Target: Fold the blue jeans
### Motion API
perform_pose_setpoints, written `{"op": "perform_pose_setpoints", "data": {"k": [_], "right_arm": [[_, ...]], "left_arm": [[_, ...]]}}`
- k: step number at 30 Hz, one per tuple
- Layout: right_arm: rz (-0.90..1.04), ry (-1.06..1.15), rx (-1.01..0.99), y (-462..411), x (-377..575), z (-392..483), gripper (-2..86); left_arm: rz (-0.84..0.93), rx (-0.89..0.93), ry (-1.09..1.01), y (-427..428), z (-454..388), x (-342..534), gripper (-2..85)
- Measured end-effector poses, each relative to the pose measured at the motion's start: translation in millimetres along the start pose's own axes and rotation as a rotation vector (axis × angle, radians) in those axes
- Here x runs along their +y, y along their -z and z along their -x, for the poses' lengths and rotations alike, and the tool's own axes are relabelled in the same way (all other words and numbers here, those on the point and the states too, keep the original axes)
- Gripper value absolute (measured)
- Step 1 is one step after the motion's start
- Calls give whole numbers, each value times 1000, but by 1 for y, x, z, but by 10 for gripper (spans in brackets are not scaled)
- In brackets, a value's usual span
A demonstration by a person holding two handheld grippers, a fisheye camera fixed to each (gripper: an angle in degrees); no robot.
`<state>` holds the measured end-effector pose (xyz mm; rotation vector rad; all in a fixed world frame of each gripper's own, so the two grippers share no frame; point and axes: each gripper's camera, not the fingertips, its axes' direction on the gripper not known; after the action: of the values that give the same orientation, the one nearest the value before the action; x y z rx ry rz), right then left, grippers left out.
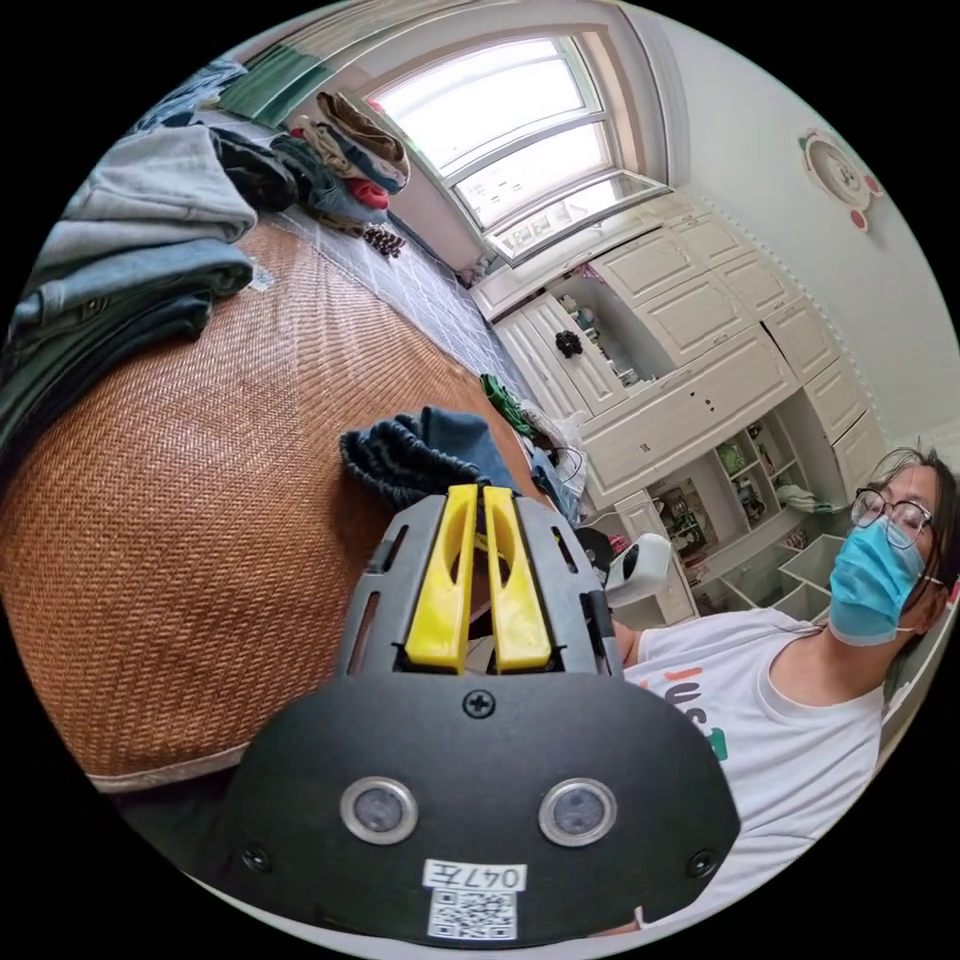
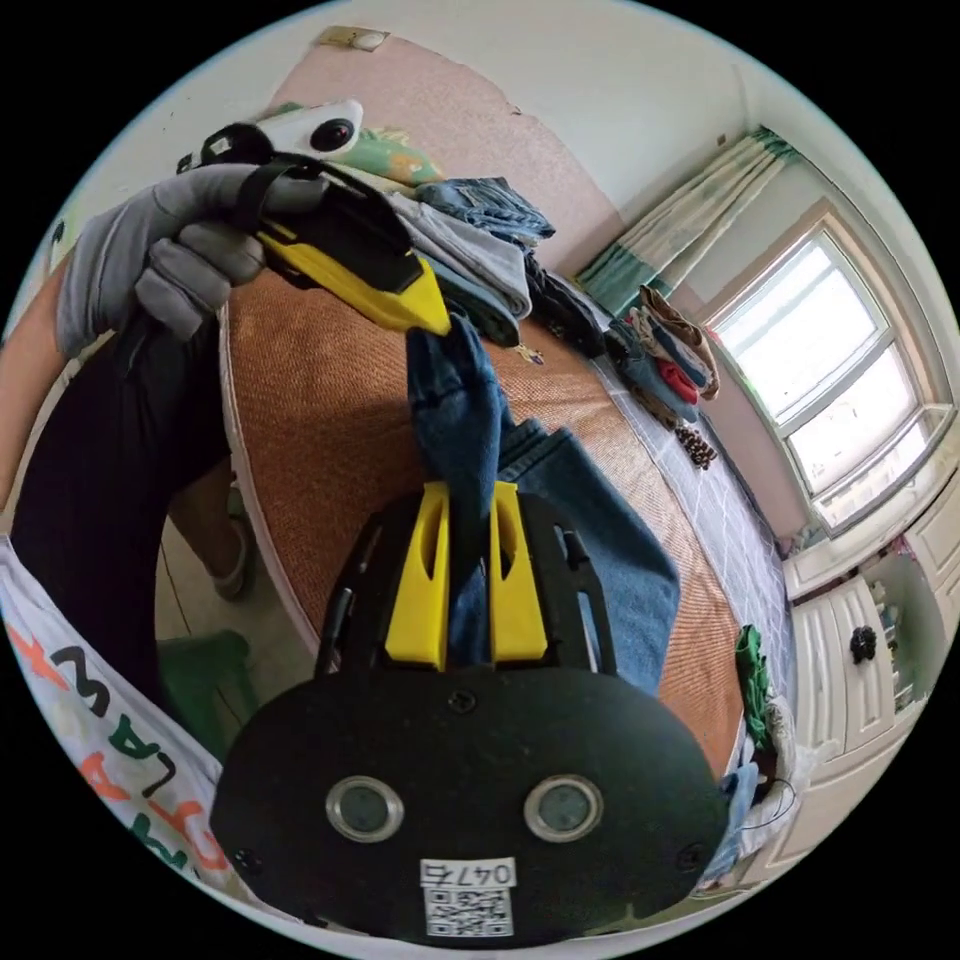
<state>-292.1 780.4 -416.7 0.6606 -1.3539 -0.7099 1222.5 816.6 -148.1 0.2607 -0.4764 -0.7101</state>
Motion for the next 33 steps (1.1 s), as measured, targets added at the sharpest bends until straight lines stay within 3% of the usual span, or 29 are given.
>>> {"op": "perform_pose_setpoints", "data": {"k": [4,7,11,16,24,27,33], "right_arm": [[-117,-311,-254,4,107,-82,14],[-282,-568,-349,25,222,-153,15],[-455,-836,-389,56,381,-227,18],[-559,-1129,-293,116,604,-263,18],[-416,-1268,74,150,797,-257,17],[-398,-1283,17,116,837,-293,17],[-636,-1378,-200,32,908,-393,19]], "left_arm": [[-44,136,-42,9,-4,6,-10],[-47,64,-56,18,-9,9,-10],[9,-80,-89,15,-25,5,-10],[75,-106,-67,-12,-29,-2,-10],[207,-146,-67,-79,-37,-28,-10],[243,-133,-87,-103,-49,-41,-10],[300,-187,-88,-132,-70,-55,-10]]}}
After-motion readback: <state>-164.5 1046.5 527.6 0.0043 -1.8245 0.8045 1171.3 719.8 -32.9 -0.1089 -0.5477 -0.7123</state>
